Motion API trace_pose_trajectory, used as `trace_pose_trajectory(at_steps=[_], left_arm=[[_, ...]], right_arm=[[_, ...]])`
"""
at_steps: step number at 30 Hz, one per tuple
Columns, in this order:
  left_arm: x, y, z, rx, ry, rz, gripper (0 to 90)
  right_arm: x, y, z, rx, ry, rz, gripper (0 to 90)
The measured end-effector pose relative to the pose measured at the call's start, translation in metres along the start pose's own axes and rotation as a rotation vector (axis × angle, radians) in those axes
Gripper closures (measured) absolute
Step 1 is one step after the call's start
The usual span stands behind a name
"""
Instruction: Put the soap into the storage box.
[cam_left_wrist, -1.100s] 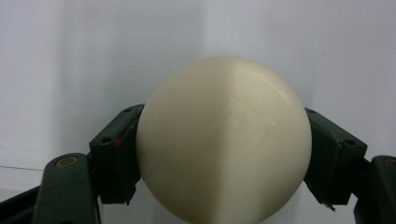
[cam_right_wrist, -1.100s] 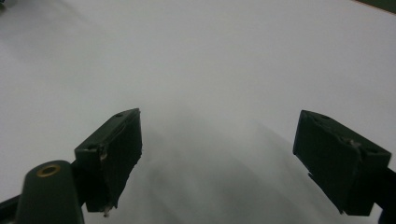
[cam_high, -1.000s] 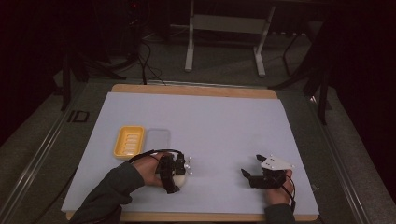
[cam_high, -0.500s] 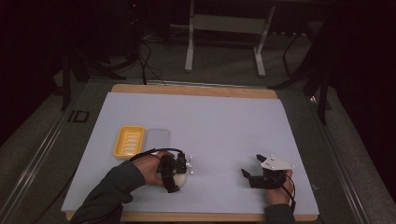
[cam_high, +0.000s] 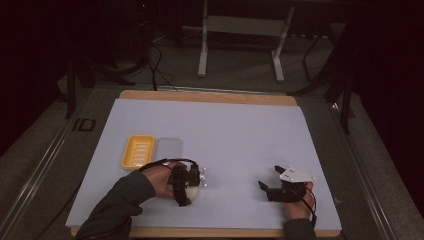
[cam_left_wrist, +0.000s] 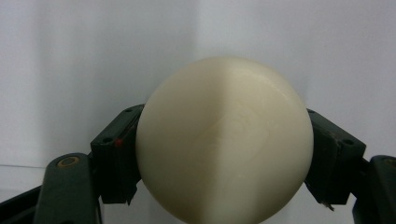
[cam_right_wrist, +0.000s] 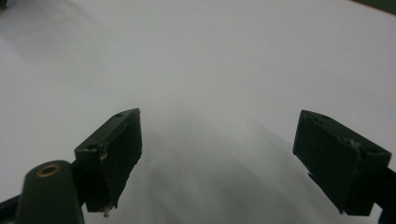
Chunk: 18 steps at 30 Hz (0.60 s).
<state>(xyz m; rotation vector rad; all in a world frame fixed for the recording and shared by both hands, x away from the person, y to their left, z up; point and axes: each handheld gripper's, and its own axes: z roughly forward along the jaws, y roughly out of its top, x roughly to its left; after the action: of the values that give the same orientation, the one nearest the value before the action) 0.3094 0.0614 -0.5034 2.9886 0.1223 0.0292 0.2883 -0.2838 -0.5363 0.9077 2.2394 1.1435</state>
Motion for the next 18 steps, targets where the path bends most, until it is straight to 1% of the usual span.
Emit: trace_pose_trajectory(at_steps=[2, 8, 10, 14, 18], left_arm=[[0.001, -0.001, 0.0, 0.008, -0.006, -0.005, 24.8], [0.004, -0.003, -0.002, 0.02, -0.002, -0.005, 24.8], [0.004, -0.004, -0.003, 0.013, 0.0, -0.014, 24.8], [0.006, -0.005, -0.007, 0.006, 0.002, -0.015, 24.8], [0.01, -0.006, -0.012, 0.007, 0.015, -0.017, 24.8]], right_arm=[[0.0, 0.0, 0.0, 0.0, 0.0, 0.0, 15.4], [0.0, 0.0, 0.0, 0.0, -0.001, -0.001, 15.4], [0.0, 0.0, 0.0, 0.0, -0.001, 0.0, 15.4], [0.0, 0.0, 0.0, 0.001, -0.001, -0.001, 15.4], [0.0, 0.0, 0.0, 0.001, -0.001, -0.001, 15.4]])
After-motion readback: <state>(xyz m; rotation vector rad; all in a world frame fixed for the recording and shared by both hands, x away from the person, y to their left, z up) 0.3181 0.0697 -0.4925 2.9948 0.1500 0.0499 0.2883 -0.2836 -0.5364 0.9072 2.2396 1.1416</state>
